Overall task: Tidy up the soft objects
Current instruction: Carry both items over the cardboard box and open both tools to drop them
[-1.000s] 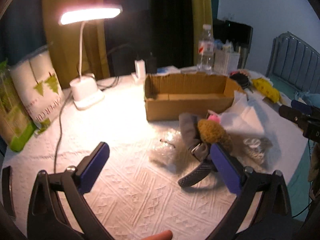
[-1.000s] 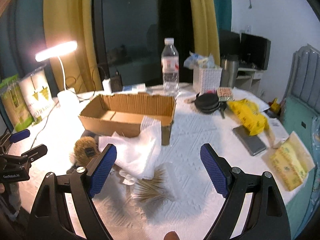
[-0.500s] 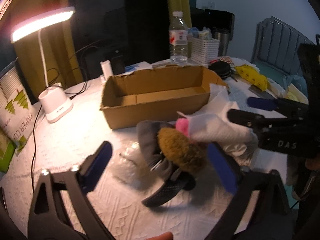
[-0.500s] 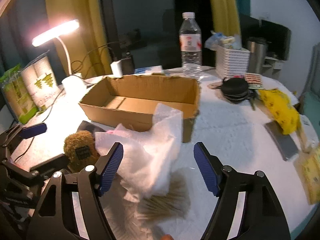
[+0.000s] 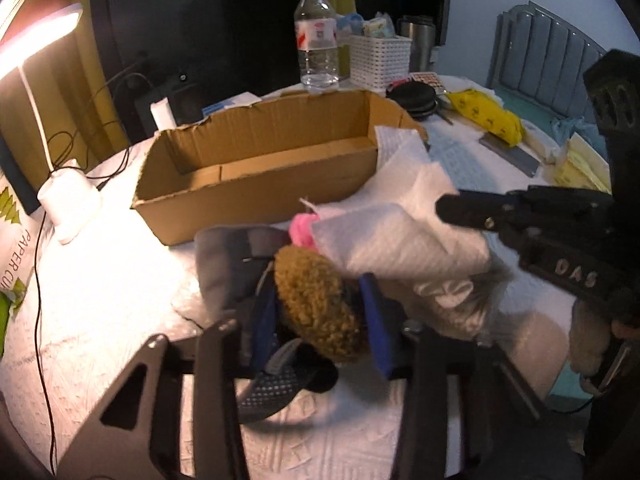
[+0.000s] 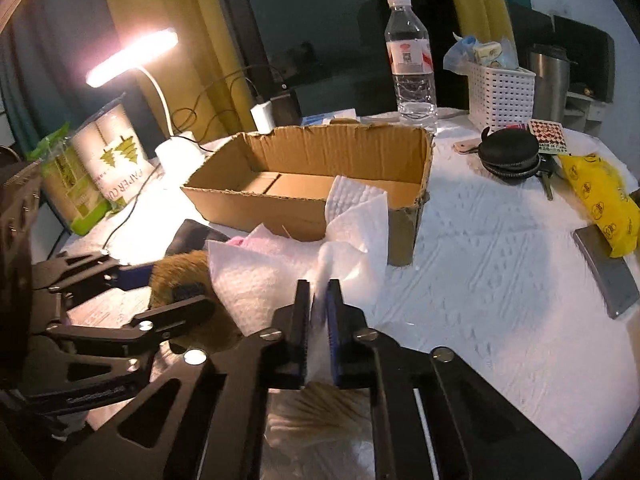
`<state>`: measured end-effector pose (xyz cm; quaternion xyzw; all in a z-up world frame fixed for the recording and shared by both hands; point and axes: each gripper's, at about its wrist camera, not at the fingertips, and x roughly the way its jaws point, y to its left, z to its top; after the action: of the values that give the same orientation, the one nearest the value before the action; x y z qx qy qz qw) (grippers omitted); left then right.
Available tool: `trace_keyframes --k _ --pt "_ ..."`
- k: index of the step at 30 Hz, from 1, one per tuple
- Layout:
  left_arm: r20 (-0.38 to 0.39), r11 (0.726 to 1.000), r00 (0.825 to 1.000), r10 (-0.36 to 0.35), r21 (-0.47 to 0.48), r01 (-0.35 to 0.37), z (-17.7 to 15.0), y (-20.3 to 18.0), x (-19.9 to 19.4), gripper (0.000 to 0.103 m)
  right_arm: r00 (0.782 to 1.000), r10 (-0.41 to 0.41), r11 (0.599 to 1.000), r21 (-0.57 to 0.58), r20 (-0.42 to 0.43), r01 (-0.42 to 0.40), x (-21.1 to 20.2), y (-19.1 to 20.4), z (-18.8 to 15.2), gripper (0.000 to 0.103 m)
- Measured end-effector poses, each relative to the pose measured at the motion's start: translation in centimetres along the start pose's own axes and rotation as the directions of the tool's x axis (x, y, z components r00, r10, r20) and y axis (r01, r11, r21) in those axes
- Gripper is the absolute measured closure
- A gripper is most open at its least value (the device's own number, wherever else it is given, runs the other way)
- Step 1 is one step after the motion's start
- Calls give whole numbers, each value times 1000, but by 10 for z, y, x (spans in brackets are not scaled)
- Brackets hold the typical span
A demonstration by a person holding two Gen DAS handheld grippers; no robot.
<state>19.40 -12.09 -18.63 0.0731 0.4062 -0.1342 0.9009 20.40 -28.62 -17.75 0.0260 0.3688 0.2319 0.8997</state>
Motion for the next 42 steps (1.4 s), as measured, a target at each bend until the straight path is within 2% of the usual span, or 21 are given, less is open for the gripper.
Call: trace_keyframes --k 5,12,24,32,37,42 --pt "32 1000 999 -11 -8 11 6 -1 -13 64 998 0 1000 19 62 -2 -24 -9 6 99" --pt "131 1000 991 3 12 -5 21 -1 -48 65 986 -29 1000 -2 163 30 -65 -12 24 99" --pt "307 1000 952 13 2 -14 59 25 -96 65 943 -82 991 -79 324 113 -121 -3 71 99" --pt "389 1000 921 -12 -6 15 89 43 -102 65 925 -76 986 -109 373 125 -120 0 111 99" --pt "402 998 915 -27 -47 50 105 56 -90 65 928 -70 983 -135 367 128 -104 5 131 99" --pt "396 994 917 -44 -74 80 117 65 -71 65 934 -52 980 -161 354 116 -83 8 147 99"
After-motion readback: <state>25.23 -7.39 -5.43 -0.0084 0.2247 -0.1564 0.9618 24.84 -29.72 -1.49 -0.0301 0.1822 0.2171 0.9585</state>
